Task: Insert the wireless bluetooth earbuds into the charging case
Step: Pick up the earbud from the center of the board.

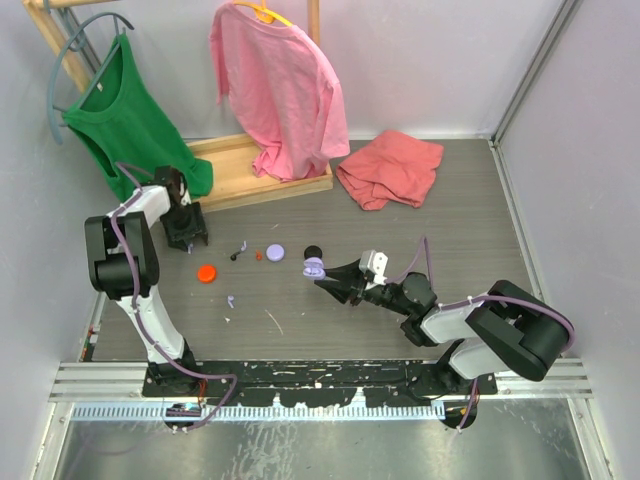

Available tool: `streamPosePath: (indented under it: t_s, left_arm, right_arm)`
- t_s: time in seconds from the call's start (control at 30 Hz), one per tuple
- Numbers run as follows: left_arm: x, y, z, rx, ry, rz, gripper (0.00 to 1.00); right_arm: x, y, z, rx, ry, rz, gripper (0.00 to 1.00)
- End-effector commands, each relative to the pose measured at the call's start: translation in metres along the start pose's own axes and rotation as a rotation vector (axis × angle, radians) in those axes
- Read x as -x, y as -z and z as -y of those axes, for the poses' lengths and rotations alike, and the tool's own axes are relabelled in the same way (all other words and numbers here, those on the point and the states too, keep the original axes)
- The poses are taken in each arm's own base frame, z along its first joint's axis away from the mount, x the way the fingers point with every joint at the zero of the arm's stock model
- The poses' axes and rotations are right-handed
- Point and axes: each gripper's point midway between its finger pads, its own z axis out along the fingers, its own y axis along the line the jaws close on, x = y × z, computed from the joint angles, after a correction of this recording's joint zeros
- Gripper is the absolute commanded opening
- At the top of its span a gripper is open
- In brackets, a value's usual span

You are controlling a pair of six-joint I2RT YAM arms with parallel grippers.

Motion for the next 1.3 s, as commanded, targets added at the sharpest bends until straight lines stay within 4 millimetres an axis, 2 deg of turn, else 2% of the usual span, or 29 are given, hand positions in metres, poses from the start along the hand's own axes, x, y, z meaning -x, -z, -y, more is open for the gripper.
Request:
streamPosePath:
  t_s: [0.0,0.2,0.4,0.57,0.87,1.27]
  left_arm:
    - [-0.005,0.012,0.005,0.015,0.007,-0.029,0.56]
    - [-0.001,0.013,0.000,0.063,0.011,-0.018,0.53]
    - [0.014,0.014,-0.010,0.132,0.001,0.009,0.52]
    - [0.019,0.005,-0.009,0.136,-0.011,-0.006,0.47]
    - [0.010,-0.003,-0.013,0.153,-0.018,-0.068,0.32]
    - [0.003,0.003,-0.015,0.165,-0.024,-0.096,0.32]
  right_arm:
    - [0.024,-0.008,0.001,0.013,0.056,0.081,0.01]
    - [0.024,-0.007,0.001,0.012,0.059,0.081,0.01]
    - [0.023,-0.008,0.001,0.013,0.057,0.075,0.01]
    - [0.022,-0.008,0.001,0.013,0.056,0.073,0.01]
    - [0.021,-0.009,0.001,0.014,0.055,0.069,0.01]
    - [0.020,-0.009,0.001,0.015,0.054,0.065,0.01]
